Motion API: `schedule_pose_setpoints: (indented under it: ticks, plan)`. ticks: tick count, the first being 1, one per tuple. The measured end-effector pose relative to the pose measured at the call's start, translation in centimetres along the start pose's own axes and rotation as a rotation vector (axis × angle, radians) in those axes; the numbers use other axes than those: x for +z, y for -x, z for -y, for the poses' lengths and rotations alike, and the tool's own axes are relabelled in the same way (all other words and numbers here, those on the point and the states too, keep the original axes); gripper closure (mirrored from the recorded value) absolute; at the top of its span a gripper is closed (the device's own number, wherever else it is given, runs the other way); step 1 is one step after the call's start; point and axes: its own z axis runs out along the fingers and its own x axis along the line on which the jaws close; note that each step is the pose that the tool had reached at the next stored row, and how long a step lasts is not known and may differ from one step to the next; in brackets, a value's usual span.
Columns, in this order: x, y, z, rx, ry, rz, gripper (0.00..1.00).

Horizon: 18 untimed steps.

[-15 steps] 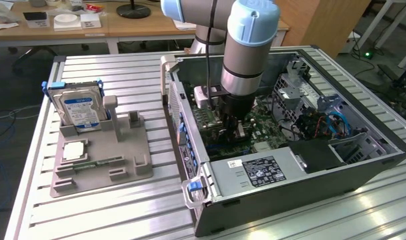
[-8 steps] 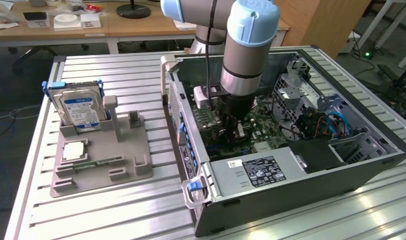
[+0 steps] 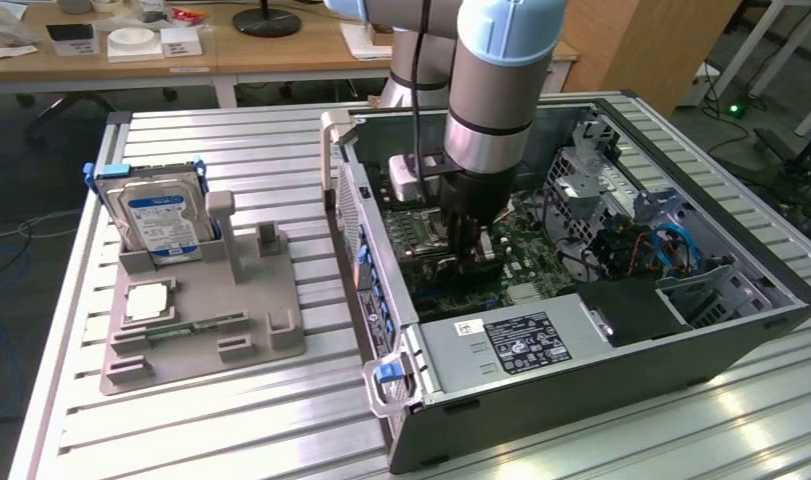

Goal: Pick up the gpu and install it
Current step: 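Insert the gpu into the slot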

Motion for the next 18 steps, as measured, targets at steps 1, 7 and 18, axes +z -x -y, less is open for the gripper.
schedule_pose_setpoints:
  ticks: [1, 7, 18]
  plan:
    - [-0.32, 0.0, 0.02, 0.000, -0.0014, 0.0001, 0.64]
    - [-1.99, 0.0, 0.11, 0.000, -0.0150, 0.0008, 0.64]
    - [-2.94, 0.1, 0.14, 0.000, -0.0280, 0.0014, 0.78]
